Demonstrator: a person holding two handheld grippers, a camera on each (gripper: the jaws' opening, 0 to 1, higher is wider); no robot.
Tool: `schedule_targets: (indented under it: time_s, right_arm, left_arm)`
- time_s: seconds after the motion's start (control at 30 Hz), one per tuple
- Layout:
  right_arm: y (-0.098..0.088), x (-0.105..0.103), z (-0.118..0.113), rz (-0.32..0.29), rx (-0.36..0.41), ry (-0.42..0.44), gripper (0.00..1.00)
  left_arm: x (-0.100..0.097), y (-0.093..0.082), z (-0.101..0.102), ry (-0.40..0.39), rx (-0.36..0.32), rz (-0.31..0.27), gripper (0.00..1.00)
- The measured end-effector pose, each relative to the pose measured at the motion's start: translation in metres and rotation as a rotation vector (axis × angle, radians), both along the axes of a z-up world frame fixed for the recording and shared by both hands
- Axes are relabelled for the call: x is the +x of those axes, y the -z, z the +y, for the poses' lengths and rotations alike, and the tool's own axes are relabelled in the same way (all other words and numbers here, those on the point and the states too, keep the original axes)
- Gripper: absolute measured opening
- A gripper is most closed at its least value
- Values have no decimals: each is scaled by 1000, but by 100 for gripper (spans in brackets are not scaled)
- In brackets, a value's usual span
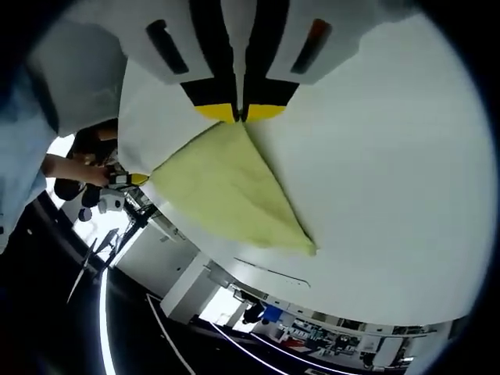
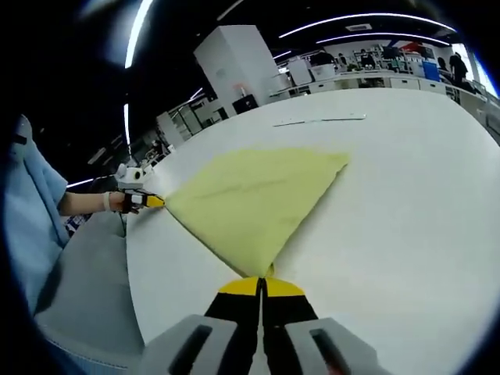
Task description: Fold the garment on the visible template until the final outline fits inside the template.
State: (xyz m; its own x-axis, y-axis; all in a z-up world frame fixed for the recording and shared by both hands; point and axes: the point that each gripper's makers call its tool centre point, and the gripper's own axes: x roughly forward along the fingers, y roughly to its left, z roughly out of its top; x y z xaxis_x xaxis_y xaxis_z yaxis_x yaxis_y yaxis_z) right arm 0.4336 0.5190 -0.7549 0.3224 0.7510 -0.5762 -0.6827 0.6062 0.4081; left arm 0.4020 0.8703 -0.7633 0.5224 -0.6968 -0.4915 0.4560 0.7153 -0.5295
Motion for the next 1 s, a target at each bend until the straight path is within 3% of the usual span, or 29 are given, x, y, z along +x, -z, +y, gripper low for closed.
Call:
schedule_targets:
  time_s: [0.33, 1.0]
  right_arm:
    - [5, -19, -1, 34, 18, 14, 0]
    - [6, -27, 0, 65, 28, 21, 0]
  left_arm:
    - [-14, 0, 1, -13, -13, 16, 0]
    - [-31, 3, -1, -28, -19, 20, 0]
